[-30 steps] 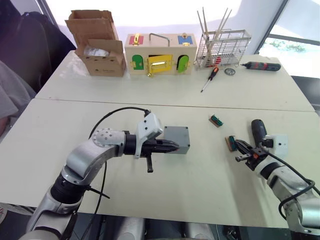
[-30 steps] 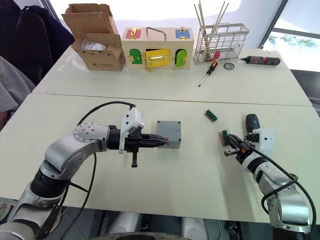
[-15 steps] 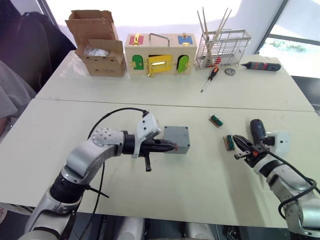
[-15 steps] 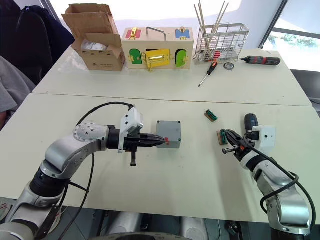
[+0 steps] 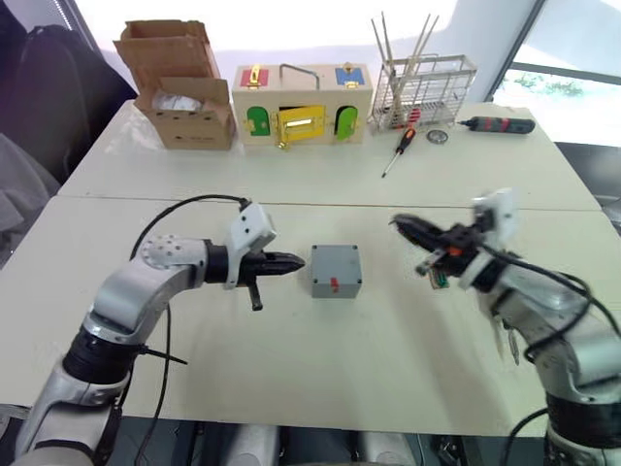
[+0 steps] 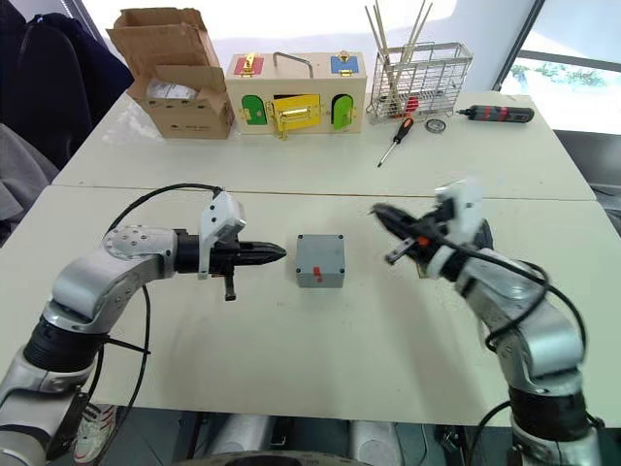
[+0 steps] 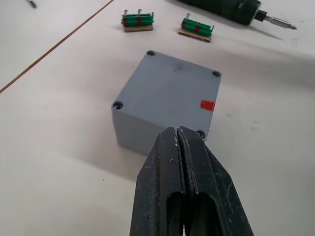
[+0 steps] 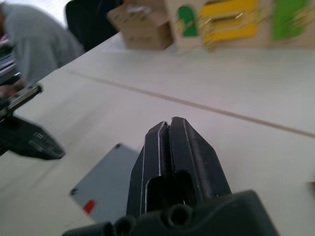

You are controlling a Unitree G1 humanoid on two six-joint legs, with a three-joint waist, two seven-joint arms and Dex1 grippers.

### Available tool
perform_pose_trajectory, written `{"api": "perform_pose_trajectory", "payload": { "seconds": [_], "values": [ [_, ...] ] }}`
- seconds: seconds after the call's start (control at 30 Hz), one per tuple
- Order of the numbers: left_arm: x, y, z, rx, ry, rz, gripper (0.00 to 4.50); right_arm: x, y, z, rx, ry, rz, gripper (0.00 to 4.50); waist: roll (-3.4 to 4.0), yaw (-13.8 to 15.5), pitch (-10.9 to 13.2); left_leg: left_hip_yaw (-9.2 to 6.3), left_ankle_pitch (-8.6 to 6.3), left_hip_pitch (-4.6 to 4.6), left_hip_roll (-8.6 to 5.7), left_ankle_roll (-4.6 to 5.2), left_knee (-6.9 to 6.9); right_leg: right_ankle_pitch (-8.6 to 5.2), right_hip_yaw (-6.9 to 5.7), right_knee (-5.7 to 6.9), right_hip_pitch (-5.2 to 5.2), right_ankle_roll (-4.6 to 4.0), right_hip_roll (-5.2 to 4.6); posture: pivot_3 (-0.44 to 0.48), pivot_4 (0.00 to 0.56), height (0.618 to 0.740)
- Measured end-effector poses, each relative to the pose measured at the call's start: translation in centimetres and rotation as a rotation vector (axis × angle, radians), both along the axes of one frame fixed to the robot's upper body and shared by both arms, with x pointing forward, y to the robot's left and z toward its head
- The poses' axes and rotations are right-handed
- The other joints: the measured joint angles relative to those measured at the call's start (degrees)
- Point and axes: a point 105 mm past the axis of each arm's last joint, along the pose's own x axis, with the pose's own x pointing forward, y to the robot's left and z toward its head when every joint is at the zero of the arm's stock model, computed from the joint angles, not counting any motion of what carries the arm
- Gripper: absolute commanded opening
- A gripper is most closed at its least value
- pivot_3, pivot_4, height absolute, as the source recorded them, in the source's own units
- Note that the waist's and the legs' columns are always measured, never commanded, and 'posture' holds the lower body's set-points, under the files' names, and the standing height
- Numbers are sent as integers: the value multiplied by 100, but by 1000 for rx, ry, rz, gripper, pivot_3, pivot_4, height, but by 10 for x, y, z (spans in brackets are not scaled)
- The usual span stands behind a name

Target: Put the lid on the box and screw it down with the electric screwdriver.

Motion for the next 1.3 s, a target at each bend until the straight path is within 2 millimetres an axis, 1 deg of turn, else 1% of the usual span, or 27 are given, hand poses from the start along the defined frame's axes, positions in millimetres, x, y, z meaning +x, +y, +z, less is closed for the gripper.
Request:
{"api": "perform_pose_trajectory", "payload": {
  "seconds": [0.1,0.23,0.5,0.73,1.03,1.3],
  "values": [
    [1,2,-2,4,-4,20,0,7,1,-8,-11,26,9,29,-1,-8,1,3,-2,-1,-3,3,5,0,2,0,0,0,-3,0,150,735],
    [-4,0,-1,-4,-21,38,0,10,7,-14,-26,48,57,29,-1,-40,1,3,5,-1,4,-9,-1,0,2,6,-10,0,3,0,150,735],
    [-8,-3,-2,-24,-18,63,0,16,8,-21,-27,63,66,29,-1,-35,1,3,6,0,5,-11,-2,0,3,7,-9,0,4,0,150,735],
    [-8,-3,-3,-26,-7,76,0,16,14,-27,-24,74,92,29,-1,-33,1,3,6,0,5,-12,-2,0,3,7,-10,0,4,0,150,735],
    [-9,-7,-2,-37,-14,73,0,18,11,-33,-41,85,81,29,-1,-36,1,3,7,0,5,-13,-2,0,4,7,-11,0,4,0,150,735],
    [-10,-7,-2,-37,-13,73,0,18,13,-35,-39,89,82,29,-1,-34,1,3,7,-1,5,-13,-2,0,4,7,-11,0,4,0,150,735]
  ]
}}
